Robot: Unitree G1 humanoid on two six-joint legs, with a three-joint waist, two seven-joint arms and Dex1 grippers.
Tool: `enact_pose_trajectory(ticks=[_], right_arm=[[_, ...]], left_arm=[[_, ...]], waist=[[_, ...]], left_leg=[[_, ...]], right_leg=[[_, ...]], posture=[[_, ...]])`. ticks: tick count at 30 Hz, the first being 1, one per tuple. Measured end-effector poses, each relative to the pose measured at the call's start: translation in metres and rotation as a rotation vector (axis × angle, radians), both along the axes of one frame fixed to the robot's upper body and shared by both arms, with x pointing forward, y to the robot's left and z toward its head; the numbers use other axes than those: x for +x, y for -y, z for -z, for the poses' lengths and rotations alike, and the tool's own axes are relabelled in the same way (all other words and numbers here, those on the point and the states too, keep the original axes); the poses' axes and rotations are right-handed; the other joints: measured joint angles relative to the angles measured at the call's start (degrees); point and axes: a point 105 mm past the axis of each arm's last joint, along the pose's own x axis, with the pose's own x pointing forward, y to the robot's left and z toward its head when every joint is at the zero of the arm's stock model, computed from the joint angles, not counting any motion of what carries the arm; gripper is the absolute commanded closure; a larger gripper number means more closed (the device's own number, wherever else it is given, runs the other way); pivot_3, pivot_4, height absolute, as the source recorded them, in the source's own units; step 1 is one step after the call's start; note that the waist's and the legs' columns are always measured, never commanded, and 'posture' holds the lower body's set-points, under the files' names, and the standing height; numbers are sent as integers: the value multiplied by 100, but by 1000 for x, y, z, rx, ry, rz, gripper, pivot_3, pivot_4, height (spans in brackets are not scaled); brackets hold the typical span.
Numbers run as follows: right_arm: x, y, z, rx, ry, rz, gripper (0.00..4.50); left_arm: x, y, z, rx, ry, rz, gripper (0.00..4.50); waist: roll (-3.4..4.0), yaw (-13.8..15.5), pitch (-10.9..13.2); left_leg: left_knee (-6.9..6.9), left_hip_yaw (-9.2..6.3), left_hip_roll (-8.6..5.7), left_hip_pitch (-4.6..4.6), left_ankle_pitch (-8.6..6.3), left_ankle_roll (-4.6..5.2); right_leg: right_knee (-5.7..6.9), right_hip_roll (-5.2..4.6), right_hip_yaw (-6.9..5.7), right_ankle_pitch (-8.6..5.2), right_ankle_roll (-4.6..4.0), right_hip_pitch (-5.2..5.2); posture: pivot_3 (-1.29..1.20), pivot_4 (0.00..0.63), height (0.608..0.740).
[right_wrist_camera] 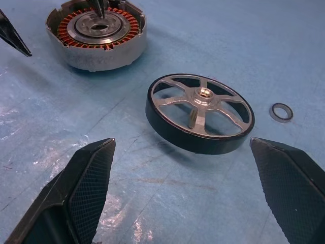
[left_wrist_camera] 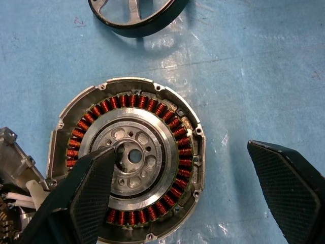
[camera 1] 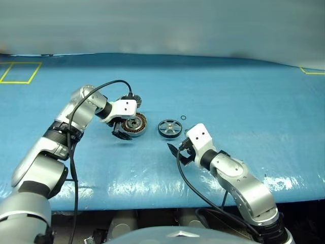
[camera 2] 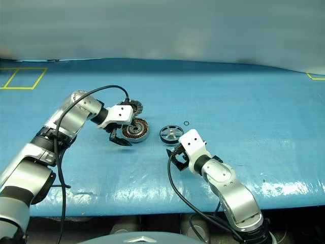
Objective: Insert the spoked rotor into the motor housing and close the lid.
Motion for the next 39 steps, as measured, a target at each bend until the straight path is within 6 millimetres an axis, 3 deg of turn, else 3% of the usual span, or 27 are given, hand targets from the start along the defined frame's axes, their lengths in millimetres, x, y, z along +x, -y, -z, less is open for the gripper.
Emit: enact_pose_trajectory(ticks=[8,17,20,25,26,34,39], right_arm=[[0,0,0,0,1,5,16],[0,0,1,1,0,11,16],[0,-1,1,3,0,11,0],[-1,-1,2,8,-4,17,0],[-1,-1,2,7,-3,19,0],[-1,-2,2,9,-2,17,0],[-1,-3,1,11,-2,10,0]], left_arm=[[-2,-2,7,26,-19,2,0],[8,10,16,56,30,18,0],[12,11,18,72,52,22,616],[17,10,16,110,85,26,2250],[17,9,16,113,84,29,2413],[15,8,16,129,84,43,2414],[2,3,15,158,62,97,2419]], waist=[[0,-10,0],[3,-5,-4],[3,3,-6],[6,-33,-8],[16,-35,-15],[20,-50,-17],[20,-108,-17]], left_leg=[[3,-1,0,1,0,0],[12,-1,-3,22,3,6],[15,-1,-5,23,8,13],[13,0,-5,24,11,17],[13,0,-7,26,10,17],[12,-1,-8,25,10,18],[2,0,-7,24,9,20]], right_leg=[[3,0,0,0,0,1],[8,0,1,1,2,25],[8,-1,3,4,9,27],[11,0,6,7,11,25],[11,-1,6,7,10,27],[13,-1,8,6,10,25],[12,-1,9,3,5,20]], posture=[[0,150,740],[0,150,740],[0,150,740],[0,150,740],[0,150,740],[0,150,740],[0,150,740]])
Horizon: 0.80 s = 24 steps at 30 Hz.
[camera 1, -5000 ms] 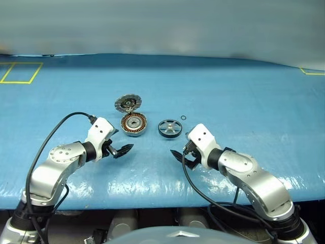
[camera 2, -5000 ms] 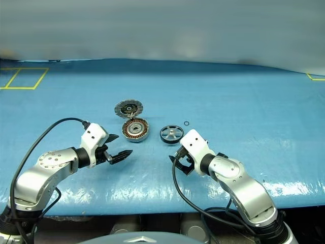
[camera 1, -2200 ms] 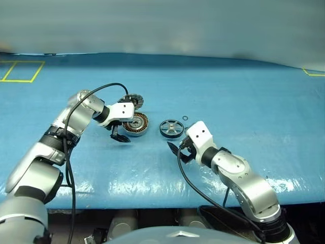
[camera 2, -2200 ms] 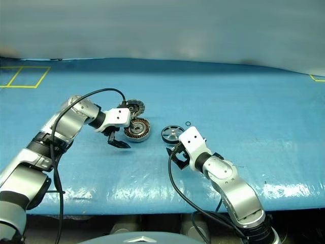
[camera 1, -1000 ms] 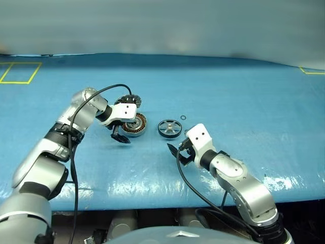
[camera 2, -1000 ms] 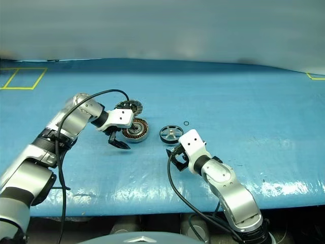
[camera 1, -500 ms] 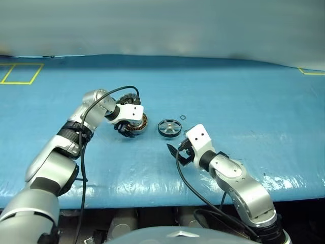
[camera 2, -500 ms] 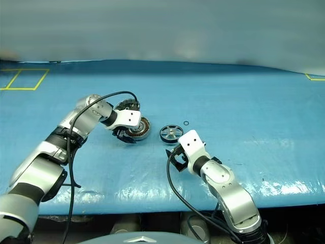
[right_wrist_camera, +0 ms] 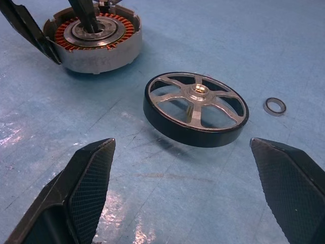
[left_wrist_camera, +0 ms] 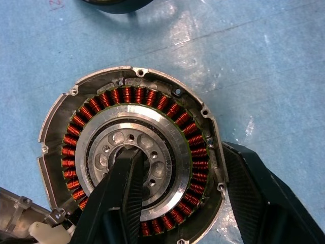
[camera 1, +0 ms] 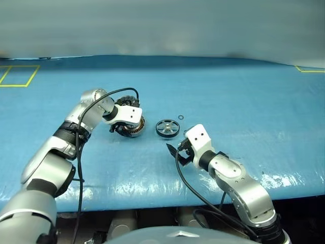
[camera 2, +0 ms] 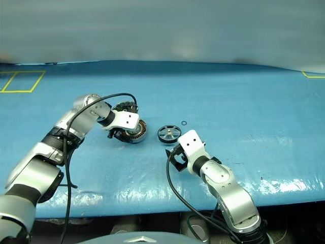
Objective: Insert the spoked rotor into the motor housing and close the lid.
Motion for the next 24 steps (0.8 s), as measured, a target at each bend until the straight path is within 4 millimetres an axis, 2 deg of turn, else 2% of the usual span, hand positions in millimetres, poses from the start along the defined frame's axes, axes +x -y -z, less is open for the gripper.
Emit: enact_pose_trajectory(ticks=[12,24], right_arm=[[0,-5,2,8,-13,-18,0],[-1,-7,6,4,-27,-35,0]], left_arm=[[-41,8,5,1,-12,108,2473],[-63,18,7,-49,-55,32,2473]], waist=[[0,25,0],[0,30,0]], left_leg=[[-2,-1,0,-2,-1,2],[0,0,0,-2,-1,2]], right_leg=[[-2,-1,-1,-1,0,-1],[-3,-1,-1,-2,1,0]], posture=[[0,150,740],[0,150,740]])
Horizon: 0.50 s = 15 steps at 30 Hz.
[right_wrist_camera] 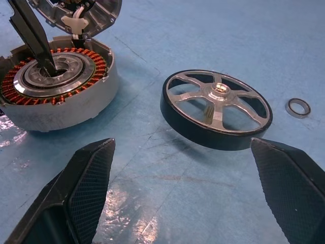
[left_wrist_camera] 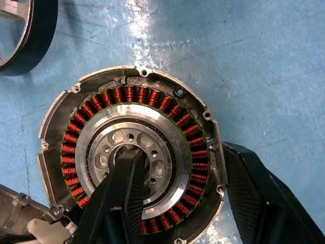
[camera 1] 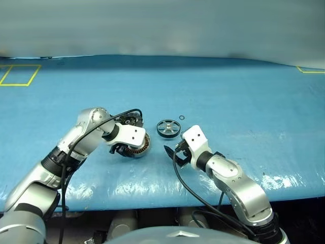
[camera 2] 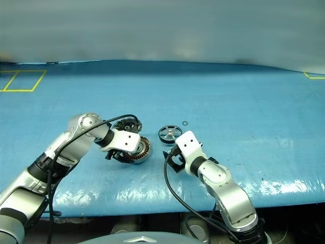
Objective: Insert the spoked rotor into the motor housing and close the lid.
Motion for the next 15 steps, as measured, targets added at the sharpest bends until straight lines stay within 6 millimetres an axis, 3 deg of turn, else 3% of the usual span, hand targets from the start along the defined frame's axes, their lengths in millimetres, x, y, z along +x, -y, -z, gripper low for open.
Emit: enact_pose_trajectory(ticks=[4,5,6,7,9,13,15], right_arm=[[0,-1,0,1,-2,-5,0],[0,-1,0,1,-3,-6,0],[0,-1,0,1,-3,-6,0],[0,-1,0,2,-3,-5,0],[-1,-1,0,6,-3,-5,0],[-1,-2,0,9,-5,-4,0],[-1,-2,1,9,-5,-4,0]], left_arm=[[-6,4,0,-6,-17,15,2473],[-7,5,1,-3,-18,22,2123],[-7,5,1,-2,-18,23,2123],[-8,5,0,-1,-18,30,1707],[-14,6,2,15,-42,60,1401],[-19,9,0,-2,-79,64,23],[-23,13,-3,-18,-79,82,23]], waist=[[0,5,0],[0,7,0],[0,7,0],[0,7,0],[0,5,1],[-2,5,4],[-3,5,6]], left_leg=[[-1,0,0,0,0,0],[-1,0,0,0,0,0],[-1,0,0,0,0,0],[-1,0,0,-1,0,0],[-2,1,1,-1,0,0],[-2,0,1,-5,0,0],[-2,0,1,-8,0,0]], right_leg=[[-1,0,0,0,0,0],[-2,0,0,0,0,0],[-2,0,0,0,0,0],[-2,0,0,0,0,0],[-3,0,0,-1,-1,-2],[-3,0,-1,-1,0,-4],[-4,0,-1,-1,0,-6]], posture=[[0,150,740],[0,150,740],[0,150,740],[0,150,740],[0,150,740],[0,150,740],[0,150,740]])
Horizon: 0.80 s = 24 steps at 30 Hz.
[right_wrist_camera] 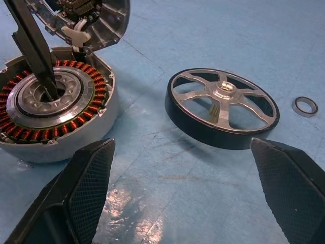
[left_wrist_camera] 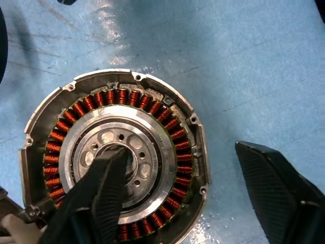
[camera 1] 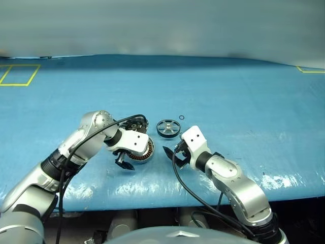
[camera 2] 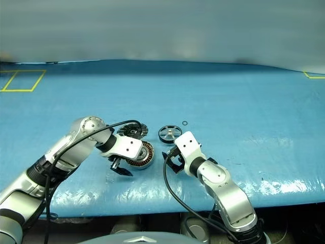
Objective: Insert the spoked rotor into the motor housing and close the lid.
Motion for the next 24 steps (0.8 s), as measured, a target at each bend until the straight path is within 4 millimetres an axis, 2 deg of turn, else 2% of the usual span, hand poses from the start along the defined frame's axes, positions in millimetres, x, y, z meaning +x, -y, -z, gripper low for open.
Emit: enact_pose_trajectory(ticks=[5,15,19,24], right_arm=[[0,0,1,0,-5,0,0],[0,0,2,0,-9,-2,0],[2,6,1,4,-7,22,0],[6,28,-8,-4,25,90,0]], left_arm=[[-8,7,-9,-31,13,41,23],[-11,2,-25,-46,68,40,23],[-9,11,-45,-257,61,-48,23],[-18,18,-51,-565,-9,-193,23]], waist=[[-1,1,1],[-3,1,4],[-3,2,4],[-2,-11,6]], left_leg=[[0,0,0,-2,0,0],[1,0,2,-2,0,0],[0,0,2,-2,0,0],[-1,0,4,-2,0,0]], right_leg=[[-1,0,0,0,0,-2],[0,1,0,-15,23,-2],[-2,-1,0,-14,22,-1],[0,-2,0,-2,1,-3]], posture=[[0,150,740],[0,150,740],[0,150,740],[0,150,740]])
